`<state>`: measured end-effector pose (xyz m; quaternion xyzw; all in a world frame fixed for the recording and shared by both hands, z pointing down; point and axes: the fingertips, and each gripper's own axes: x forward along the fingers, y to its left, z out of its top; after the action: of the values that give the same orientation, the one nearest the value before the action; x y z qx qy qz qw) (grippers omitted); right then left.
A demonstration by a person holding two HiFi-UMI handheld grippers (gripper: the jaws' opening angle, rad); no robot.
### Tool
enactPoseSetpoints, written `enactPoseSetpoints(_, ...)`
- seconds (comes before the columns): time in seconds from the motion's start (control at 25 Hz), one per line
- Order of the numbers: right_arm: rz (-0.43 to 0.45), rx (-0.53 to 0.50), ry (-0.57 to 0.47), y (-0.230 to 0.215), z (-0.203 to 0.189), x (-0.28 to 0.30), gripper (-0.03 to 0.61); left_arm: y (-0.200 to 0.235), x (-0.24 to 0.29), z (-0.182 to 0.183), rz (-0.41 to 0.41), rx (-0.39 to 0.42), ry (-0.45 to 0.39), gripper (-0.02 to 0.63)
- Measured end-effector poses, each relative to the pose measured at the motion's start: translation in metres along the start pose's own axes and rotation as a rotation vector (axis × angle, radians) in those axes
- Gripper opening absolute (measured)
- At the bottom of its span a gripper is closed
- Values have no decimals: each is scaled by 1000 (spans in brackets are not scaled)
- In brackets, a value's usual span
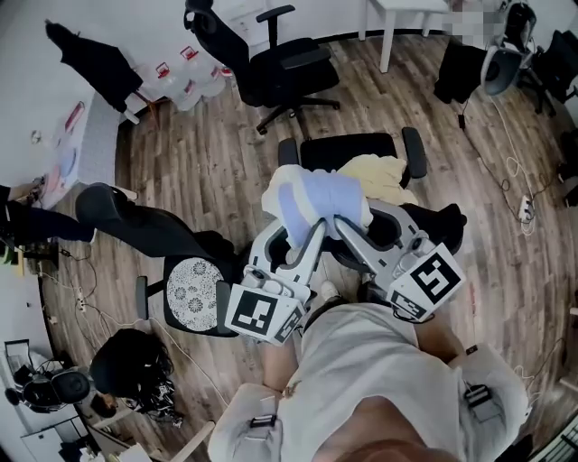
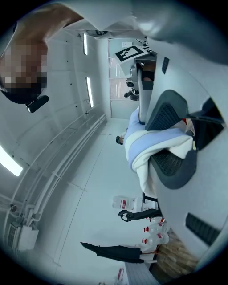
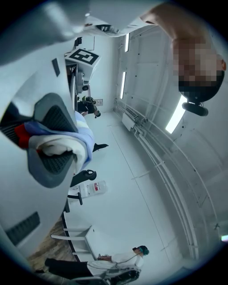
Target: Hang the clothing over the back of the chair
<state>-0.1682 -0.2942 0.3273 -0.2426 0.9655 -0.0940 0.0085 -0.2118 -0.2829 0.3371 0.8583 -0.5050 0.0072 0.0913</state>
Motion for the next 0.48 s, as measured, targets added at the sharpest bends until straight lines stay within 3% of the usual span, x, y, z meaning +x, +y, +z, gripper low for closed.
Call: enactPoseSetpoints(0.48,-100,-3,-11,-43,6,-46,110,-43,47,-2,-99,6,22,149)
